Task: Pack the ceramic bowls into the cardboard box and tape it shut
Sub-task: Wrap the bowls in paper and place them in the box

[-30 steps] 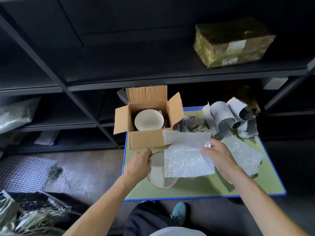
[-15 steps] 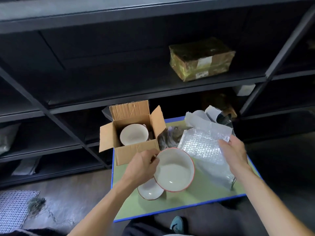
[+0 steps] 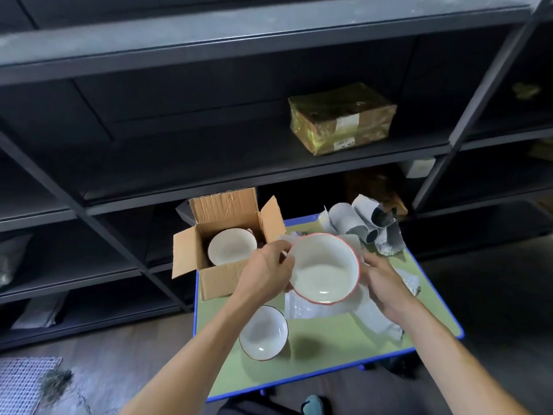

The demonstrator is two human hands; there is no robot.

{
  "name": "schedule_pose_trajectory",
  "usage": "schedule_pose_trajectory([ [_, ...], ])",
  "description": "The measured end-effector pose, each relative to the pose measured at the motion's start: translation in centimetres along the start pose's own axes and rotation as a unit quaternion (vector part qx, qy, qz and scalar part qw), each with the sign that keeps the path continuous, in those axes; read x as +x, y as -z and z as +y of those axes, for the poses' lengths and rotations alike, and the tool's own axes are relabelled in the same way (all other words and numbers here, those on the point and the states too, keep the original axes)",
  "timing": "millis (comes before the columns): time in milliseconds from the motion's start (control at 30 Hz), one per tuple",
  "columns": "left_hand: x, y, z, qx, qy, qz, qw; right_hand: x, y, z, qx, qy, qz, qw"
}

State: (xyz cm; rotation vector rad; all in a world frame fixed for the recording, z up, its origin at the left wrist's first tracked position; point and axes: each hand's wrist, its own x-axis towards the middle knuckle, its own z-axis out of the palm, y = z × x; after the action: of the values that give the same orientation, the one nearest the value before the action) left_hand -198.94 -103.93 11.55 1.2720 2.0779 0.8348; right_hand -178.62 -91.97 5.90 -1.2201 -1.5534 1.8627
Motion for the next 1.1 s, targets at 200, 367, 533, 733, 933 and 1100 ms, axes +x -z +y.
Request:
schedule_pose_trajectory([
  [200,-0.7,0.5,-0.3,-0.024,0.021,-0.003,0.999,-1.6,-1.0,-2.2,0.044,-0.014,-0.093,0.995],
  [367,-0.9,1.7,-0.7,-0.048,0.020,0.023,0.998,-1.5,-2.1,-3.2,0.040,-0.003,-0.108,0.993],
  [533,-0.7,3.3,-1.5,-0.140,0.033,0.061,0.988,-1.0,-3.6,-4.7,0.062,0.018,-0.105,0.992],
  [733,-0.1,5.0,-5.3,-0.271,0.125,0.008,0.954,0.2,-6.5,-6.7,0.076,0.010,-0.125,0.989],
  [933,-1.1,6.9,-7.8,-0.352,0.134,0.008,0.926,1.9,-10.5,-6.2,0.063,-0.017,-0.146,0.987],
  [1100,-0.7,8.9,-9.9,-0.323,0.122,0.048,0.937,3.8,-13.9,-6.0,0.039,-0.043,-0.142,0.988],
])
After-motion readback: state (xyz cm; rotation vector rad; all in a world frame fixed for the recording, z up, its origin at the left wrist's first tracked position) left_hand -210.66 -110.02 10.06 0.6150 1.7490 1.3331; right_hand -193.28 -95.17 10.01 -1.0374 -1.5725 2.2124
